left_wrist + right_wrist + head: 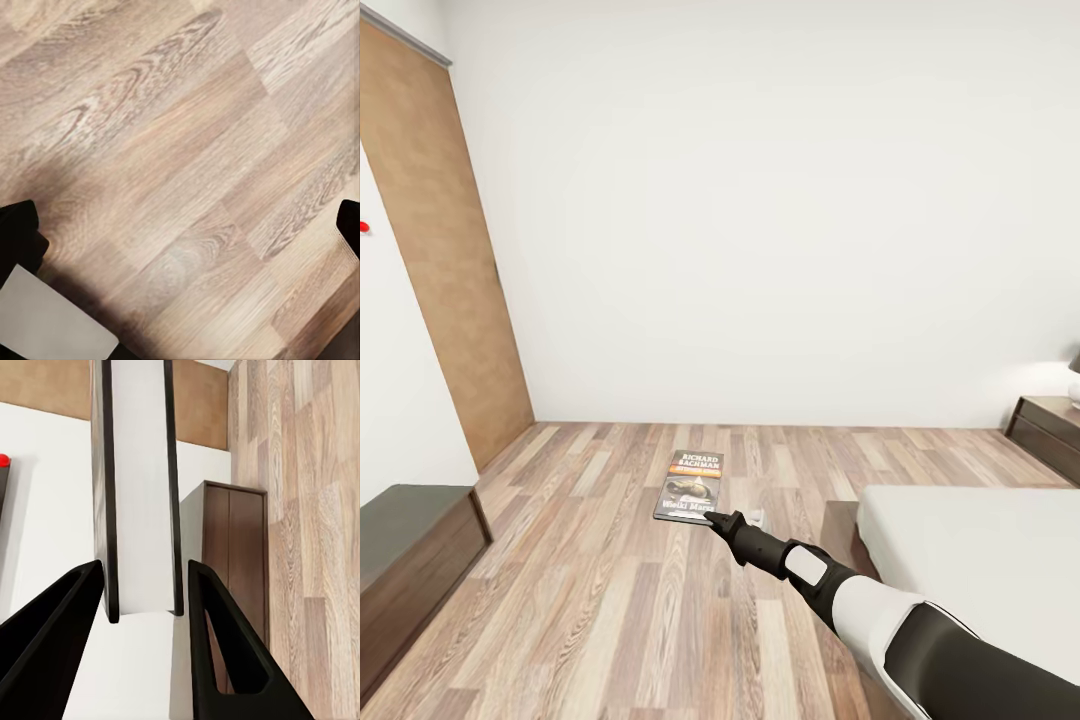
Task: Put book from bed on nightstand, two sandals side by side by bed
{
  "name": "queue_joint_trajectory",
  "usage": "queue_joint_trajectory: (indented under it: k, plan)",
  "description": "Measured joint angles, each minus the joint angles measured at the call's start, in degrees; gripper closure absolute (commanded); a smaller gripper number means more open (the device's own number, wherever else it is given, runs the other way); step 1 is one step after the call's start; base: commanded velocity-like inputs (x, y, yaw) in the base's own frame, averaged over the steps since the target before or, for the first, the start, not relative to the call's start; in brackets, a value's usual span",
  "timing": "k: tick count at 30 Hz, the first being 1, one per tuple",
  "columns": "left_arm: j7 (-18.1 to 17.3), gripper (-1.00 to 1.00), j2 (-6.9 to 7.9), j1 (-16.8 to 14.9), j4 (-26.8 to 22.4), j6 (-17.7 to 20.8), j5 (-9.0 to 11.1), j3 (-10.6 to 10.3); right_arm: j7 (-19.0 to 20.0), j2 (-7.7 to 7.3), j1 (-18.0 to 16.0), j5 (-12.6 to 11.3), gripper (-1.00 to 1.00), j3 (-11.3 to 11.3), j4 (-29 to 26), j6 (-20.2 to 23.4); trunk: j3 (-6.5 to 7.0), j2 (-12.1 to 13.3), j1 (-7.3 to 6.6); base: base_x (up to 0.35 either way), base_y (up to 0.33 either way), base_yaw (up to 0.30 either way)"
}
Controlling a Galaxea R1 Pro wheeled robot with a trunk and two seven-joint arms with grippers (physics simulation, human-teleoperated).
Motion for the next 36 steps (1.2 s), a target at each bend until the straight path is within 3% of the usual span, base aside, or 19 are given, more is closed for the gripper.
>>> queue_joint_trajectory:
  k: [36]
  plan:
    - [0.0, -1.0, 0.12, 0.0, 0.0, 0.0, 0.0, 0.0, -0.3, 0.0, 0.0, -0.1, 1.0, 0.0, -0.1, 0.1, 0.0, 0.0, 0.0, 0.252, 0.0, 0.0]
